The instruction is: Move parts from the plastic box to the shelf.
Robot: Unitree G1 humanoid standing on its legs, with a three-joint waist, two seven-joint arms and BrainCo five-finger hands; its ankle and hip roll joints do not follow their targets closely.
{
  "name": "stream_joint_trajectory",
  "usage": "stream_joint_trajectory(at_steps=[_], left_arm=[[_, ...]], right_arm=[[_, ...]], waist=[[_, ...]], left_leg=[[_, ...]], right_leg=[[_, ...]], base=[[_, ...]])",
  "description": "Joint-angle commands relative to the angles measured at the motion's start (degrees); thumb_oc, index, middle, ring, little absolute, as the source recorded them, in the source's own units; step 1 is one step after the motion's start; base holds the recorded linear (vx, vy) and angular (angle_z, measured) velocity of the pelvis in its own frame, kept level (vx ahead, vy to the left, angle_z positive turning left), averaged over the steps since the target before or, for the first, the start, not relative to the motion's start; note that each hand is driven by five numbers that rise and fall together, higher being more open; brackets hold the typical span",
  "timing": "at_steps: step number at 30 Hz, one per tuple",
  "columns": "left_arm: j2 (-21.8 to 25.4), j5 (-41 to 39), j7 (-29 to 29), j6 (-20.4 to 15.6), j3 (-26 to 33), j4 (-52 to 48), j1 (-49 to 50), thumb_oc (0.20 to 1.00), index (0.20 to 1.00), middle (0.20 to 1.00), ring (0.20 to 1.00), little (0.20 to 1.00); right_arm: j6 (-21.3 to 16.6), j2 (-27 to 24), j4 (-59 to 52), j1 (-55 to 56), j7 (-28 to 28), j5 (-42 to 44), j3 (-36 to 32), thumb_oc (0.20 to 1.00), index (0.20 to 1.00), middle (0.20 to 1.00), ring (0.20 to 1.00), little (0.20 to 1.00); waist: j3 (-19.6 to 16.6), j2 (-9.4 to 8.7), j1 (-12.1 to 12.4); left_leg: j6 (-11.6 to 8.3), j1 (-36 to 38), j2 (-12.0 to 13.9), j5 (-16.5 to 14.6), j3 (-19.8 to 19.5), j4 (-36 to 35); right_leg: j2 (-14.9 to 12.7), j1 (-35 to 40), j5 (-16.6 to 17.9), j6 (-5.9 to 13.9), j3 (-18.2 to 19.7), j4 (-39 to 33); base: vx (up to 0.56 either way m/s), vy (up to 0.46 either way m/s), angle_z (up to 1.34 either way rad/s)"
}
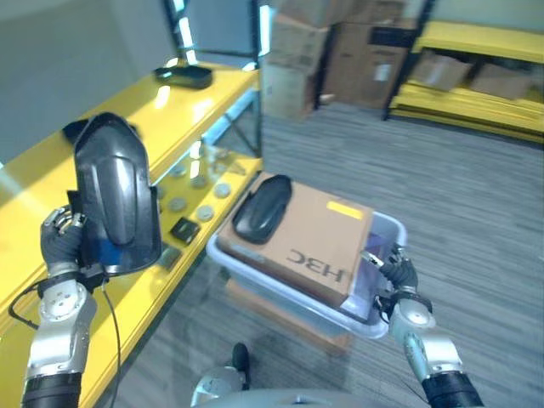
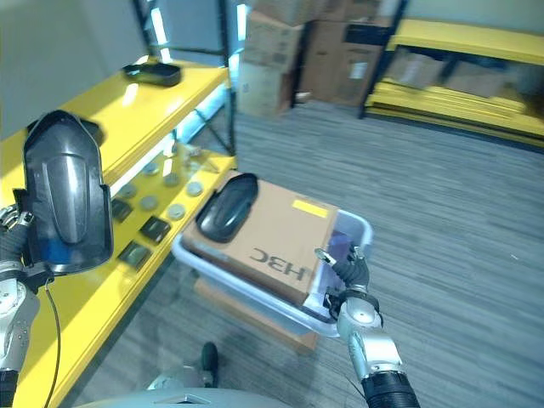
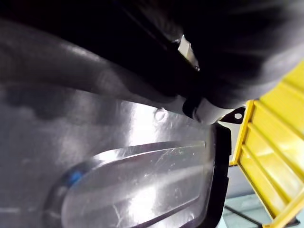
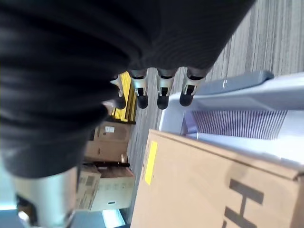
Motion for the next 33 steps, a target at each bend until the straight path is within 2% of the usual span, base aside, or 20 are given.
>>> stream_joint_trajectory(at_steps=[1,4,5,6,7,9,11,13,16,22,23,24,25,26,27,28,29,30,31,33], left_arm=[[2.85,-3.99,-2.76,-9.2,5.08,-5.85,2.13,0.2,0.2,0.2,0.2,0.2],[1.59,-4.14,-3.99,-9.51,5.97,-7.66,3.86,0.2,0.2,0.2,0.2,0.2],[0.65,-4.04,-4.46,-9.46,6.13,-9.0,4.84,0.2,0.2,0.2,0.2,0.2],[0.33,-4.13,-4.89,-9.56,6.08,-9.26,4.93,0.2,0.2,0.2,0.2,0.2],[-0.43,-4.53,-5.57,-9.83,5.95,-9.71,5.08,0.2,0.2,0.2,0.2,0.2],[-0.9,-5.39,-4.87,-9.69,5.54,-10.31,4.58,0.2,0.2,0.2,0.2,0.2],[-1.11,-5.12,-3.61,-9.59,5.26,-10.75,3.92,0.2,0.2,0.2,0.2,0.2],[-1.42,-4.55,-2.43,-9.33,4.91,-11.13,3.36,0.2,0.2,0.2,0.2,0.2],[-1.58,-3.59,-1.49,-8.5,4.88,-12.15,3.68,0.2,0.2,0.2,0.2,0.2],[-0.47,-4.79,-3.23,-8.19,5.09,-11.81,2.95,0.2,0.2,0.2,0.2,0.2],[1.05,-5.58,-3.41,-8.51,4.99,-11.52,2.25,0.2,0.2,0.2,0.2,0.2],[1.5,-5.76,-3.54,-8.66,4.95,-11.35,2.02,0.2,0.2,0.2,0.2,0.2],[2.58,-6.4,-4.21,-8.71,4.94,-11.03,1.2,0.2,0.2,0.2,0.2,0.2],[2.74,-6.58,-4.48,-8.66,4.95,-10.99,1.01,0.2,0.2,0.2,0.2,0.2],[2.74,-6.52,-5.03,-8.54,4.86,-10.82,0.45,0.2,0.2,0.2,0.2,0.2],[2.78,-6.46,-5.65,-8.18,4.77,-10.48,-0.23,0.2,0.2,0.2,0.2,0.2],[3.18,-6.35,-5.58,-8.21,3.73,-9.58,-1.42,0.2,0.2,0.2,0.2,0.2],[3.2,-6.35,-5.56,-8.25,3.55,-9.44,-1.57,0.2,0.2,0.2,0.2,0.2],[3.84,-5.85,-5.37,-8.1,2.18,-9.13,-2.41,0.2,0.2,0.2,0.2,0.2],[3.91,-5.85,-5.33,-7.75,1.59,-9.27,-2.89,0.2,0.2,0.2,0.2,0.2]], right_arm=[[-2.97,0.5,-2.05,-5.92,-0.95,0.69,1.99,1.0,1.0,1.0,1.0,1.0],[-3.0,0.79,-0.98,-6.49,-0.22,0.49,3.5,1.0,1.0,1.0,1.0,1.0],[-2.96,0.86,-0.69,-6.35,0.18,0.76,4.26,1.0,1.0,1.0,1.0,1.0],[-2.87,0.88,-0.72,-6.11,0.13,1.03,4.31,1.0,1.0,1.0,1.0,1.0],[-2.63,0.65,-1.11,-5.2,0.4,1.5,3.96,1.0,1.0,1.0,1.0,1.0],[-2.22,0.06,-2.29,-3.19,1.92,1.36,3.6,1.0,1.0,1.0,1.0,1.0],[-2.15,-0.53,-3.28,-1.06,4.03,1.16,3.18,1.0,1.0,1.0,1.0,1.0],[-2.03,-0.85,-3.28,0.77,6.28,0.93,3.19,1.0,1.0,1.0,1.0,1.0],[-2.7,-0.58,-1.92,1.16,7.64,0.43,4.32,1.0,1.0,1.0,1.0,1.0],[-2.9,1.72,1.13,-0.84,1.73,5.26,6.41,1.0,1.0,1.0,1.0,1.0],[0.41,2.9,3.66,-1.36,-2.47,5.74,6.79,1.0,1.0,1.0,1.0,1.0],[1.77,3.06,4.44,-1.41,-3.22,4.8,6.71,1.0,1.0,1.0,1.0,1.0],[6.59,3.11,7.86,-1.0,-4.58,0.4,6.27,1.0,1.0,1.0,1.0,1.0],[7.98,3.16,8.82,-0.91,-5.37,-1.15,6.14,1.0,1.0,1.0,1.0,1.0],[9.66,3.21,12.24,-0.29,-4.82,-3.66,5.54,1.0,1.0,1.0,1.0,1.0],[13.87,2.98,17.33,0.98,-2.59,-5.82,4.84,1.0,1.0,1.0,1.0,1.0],[8.15,2.79,27.15,3.44,2.07,-6.38,3.66,1.0,1.0,1.0,1.0,1.0],[7.6,2.72,28.06,3.26,2.53,-6.3,3.53,1.0,1.0,1.0,1.0,1.0],[9.09,3.05,34.98,4.92,8.35,-7.84,2.55,1.0,1.0,1.0,1.0,1.0],[7.7,3.59,38.7,4.89,10.01,-9.64,3.04,1.0,1.0,1.0,1.0,1.0]], waist=[[-0.48,-2.09,5.9],[-0.14,-2.34,7.02],[-0.07,-2.76,7.15],[0.02,-2.81,7.04],[0.15,-2.8,6.01],[0.4,-2.36,3.61],[0.86,-2.23,1.89],[1.37,-2.25,1.13],[1.74,-2.32,1.81],[1.43,-2.41,3.42],[1.1,-2.65,3.8],[1.03,-2.74,3.8],[0.79,-2.88,3.5],[0.77,-2.94,3.39],[0.79,-3.04,2.89],[0.89,-2.98,2.04],[1.51,-2.94,0.69],[1.47,-3.06,0.77],[2.32,-3.31,-0.62],[2.88,-3.08,-1.26]], left_leg=[[-3.01,5.11,-0.46,-9.03,-1.53,-0.35],[-4.19,3.75,0.57,-8.16,-1.13,-0.41],[-5.7,3.19,2.04,-8.28,0.44,-0.36],[-6.15,2.82,2.97,-7.76,2.55,-0.3],[-7.27,1.84,5.5,-6.06,8.57,-0.21],[-8.56,0.96,8.97,-3.06,17.31,-0.21],[-9.2,1.05,10.51,-1.37,22.67,-0.12],[-9.2,1.17,10.51,-0.77,24.18,-0.02],[-7.72,1.56,8.87,-2.59,23.1,0.28],[-4.2,0.63,5.26,-8.3,21.94,6.0],[-2.47,0.06,3.37,-10.63,21.16,7.99],[-2.04,-0.04,2.95,-11.21,21.05,8.41],[-0.64,-0.05,1.79,-12.56,21.16,9.09],[-0.25,0.04,1.46,-12.88,21.27,9.14],[0.81,0.41,0.48,-13.75,21.3,9.19],[1.93,0.94,-0.57,-14.75,20.95,9.22],[3.68,1.66,-2.8,-16.54,19.85,9.25],[4.01,1.56,-3.23,-16.8,19.89,9.26],[5.97,2.3,-5.57,-19.07,18.49,9.74],[6.58,3.21,-6.3,-19.78,17.86,9.55]], right_leg=[[-1.51,-6.81,3.25,0.06,-4.77,1.43],[-1.14,-6.25,3.52,-0.29,-6.63,0.21],[-0.9,-5.48,2.61,-0.2,-7.78,-0.24],[-0.95,-5.32,2.73,-0.15,-8.93,-0.38],[-1.06,-5.01,3.34,0.05,-12.2,-0.82],[-1.27,-5.0,3.95,0.23,-16.91,-0.27],[-1.24,-5.15,3.96,0.28,-19.6,0.64],[-1.14,-5.3,3.52,0.22,-20.41,1.76],[-1.49,-5.23,1.98,-0.06,-19.83,3.43],[-2.9,-4.9,-0.91,-0.24,-19.56,6.53],[-3.68,-4.57,-2.6,0.11,-18.84,8.54],[-3.99,-4.54,-3.12,0.2,-18.65,9.39],[-4.97,-4.65,-4.42,0.38,-18.01,12.72],[-5.39,-4.82,-4.74,0.52,-17.84,13.8],[-6.63,-5.55,-4.4,1.22,-17.14,17.79],[-7.85,-6.76,-3.43,2.12,-15.74,23.33],[-9.65,-10.03,-0.29,3.38,-12.8,33.27],[-10.26,-10.63,-0.37,3.75,-12.41,34.39],[-10.41,-14.42,2.59,4.61,-8.82,42.18],[-10.36,-17.8,3.35,4.7,-6.8,44.46]], base=[[-0.08,-0.072,0.93],[-0.04,-0.059,0.78],[0.01,-0.045,0.87],[-0.02,-0.015,0.95],[-0.1,0.053,1.1],[-0.1,0.072,1.91],[-0.04,0.06,1.49],[0.06,0.082,0.86],[0.16,0.131,0.23],[0.2,0.17,-0.07],[0.27,0.25,0.15],[0.3,0.296,0.15],[0.18,0.189,0.07],[0.2,0.24,0.1],[0.21,0.25,0.17],[0.27,0.356,0.26],[0.21,0.293,0.31],[0.24,0.284,0.69],[0.19,0.165,0.86],[0.14,0.091,0.59]])
